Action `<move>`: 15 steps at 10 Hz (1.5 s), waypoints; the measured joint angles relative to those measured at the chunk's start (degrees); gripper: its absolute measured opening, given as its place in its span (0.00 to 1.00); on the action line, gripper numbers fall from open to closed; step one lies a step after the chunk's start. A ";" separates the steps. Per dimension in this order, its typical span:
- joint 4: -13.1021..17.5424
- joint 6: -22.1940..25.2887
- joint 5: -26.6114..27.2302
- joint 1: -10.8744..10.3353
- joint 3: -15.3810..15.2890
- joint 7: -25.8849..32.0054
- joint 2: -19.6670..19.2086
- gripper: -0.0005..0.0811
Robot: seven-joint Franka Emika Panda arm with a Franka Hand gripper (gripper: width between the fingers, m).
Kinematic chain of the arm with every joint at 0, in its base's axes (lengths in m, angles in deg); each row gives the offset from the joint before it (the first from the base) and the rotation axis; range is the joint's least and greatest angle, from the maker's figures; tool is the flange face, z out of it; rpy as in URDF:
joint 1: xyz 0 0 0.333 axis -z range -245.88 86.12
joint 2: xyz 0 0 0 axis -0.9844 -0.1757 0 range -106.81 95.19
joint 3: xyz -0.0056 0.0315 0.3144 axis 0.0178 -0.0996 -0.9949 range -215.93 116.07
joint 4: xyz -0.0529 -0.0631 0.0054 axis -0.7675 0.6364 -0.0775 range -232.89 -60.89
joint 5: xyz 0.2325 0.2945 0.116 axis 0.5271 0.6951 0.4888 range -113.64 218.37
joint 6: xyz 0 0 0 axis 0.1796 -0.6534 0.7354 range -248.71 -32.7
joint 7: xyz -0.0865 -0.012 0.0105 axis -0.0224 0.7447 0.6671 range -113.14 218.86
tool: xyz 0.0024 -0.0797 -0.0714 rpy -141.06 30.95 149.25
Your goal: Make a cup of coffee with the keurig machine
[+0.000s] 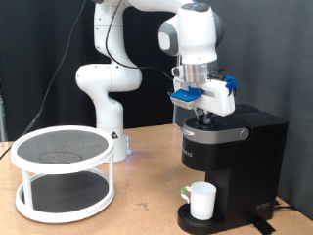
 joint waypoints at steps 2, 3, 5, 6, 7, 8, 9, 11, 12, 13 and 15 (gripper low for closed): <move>1.71 3.64 2.15 0.35 0.63 0.63 -1.15 0.01; 2.93 6.19 3.10 0.45 1.13 1.10 -1.98 0.01; 5.00 9.79 4.11 0.70 1.80 1.41 -3.47 0.01; 5.77 10.91 4.44 0.84 1.98 1.45 -4.06 0.01; 6.48 12.01 4.78 1.00 2.16 1.48 -4.62 0.01; 6.94 12.88 5.21 1.11 2.38 1.63 -5.01 0.01; 7.64 14.14 6.07 1.21 2.65 2.14 -5.52 0.01; 8.99 16.93 7.66 1.66 3.05 3.47 -6.68 0.01; 9.17 17.12 7.79 1.69 3.08 3.78 -6.84 0.01; 9.02 16.92 8.00 1.69 3.08 4.92 -6.74 0.01; 7.41 14.56 9.50 1.66 2.84 8.39 -5.63 0.01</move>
